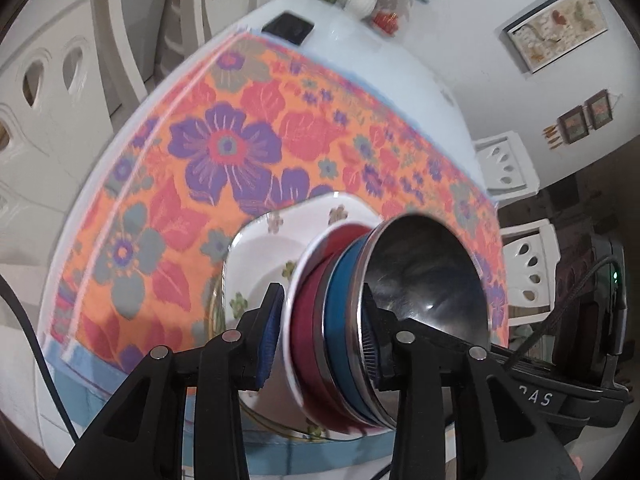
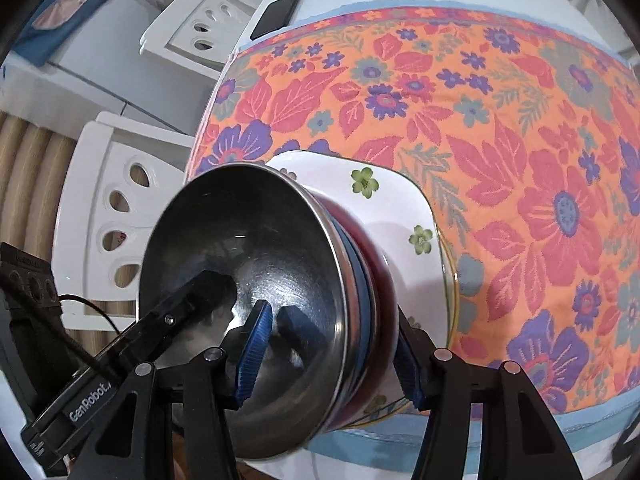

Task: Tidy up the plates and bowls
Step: 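Lower the nested bowls onto the plates and open both grippers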

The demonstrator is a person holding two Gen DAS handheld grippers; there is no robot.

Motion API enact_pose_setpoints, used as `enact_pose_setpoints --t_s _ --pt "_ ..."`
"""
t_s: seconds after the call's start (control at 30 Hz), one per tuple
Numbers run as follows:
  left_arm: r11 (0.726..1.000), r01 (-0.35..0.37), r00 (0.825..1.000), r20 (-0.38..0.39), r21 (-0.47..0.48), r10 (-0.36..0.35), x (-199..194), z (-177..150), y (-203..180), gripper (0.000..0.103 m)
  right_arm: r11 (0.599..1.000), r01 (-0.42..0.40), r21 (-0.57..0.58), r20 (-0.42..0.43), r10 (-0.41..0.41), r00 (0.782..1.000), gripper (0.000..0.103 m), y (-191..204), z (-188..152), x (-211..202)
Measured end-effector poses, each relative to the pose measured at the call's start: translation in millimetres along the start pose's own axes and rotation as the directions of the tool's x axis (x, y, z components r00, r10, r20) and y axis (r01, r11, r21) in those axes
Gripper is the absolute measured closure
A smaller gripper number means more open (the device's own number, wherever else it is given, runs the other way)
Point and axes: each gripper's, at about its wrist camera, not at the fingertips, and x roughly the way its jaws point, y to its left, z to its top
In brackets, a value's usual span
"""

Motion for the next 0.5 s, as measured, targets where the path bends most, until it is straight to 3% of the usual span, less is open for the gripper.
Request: enact_pose_setpoints --t_s 0.23,0.5 --pt "0.999 -0.016 0.993 0.12 0.048 0.01 -55.2 -4.4 -7.7 0.068 0.996 0.026 -0.082 0.165 -0.012 0.986 0.047 4.8 -16.4 -64.9" --pt "0.973 -0.15 0.949 0.301 0.174 0.093 -108.2 -43.7 -73.1 0.063 0.982 0.099 -0.164 0.34 -0.038 0.94 0.043 16.6 -72.2 -132.4"
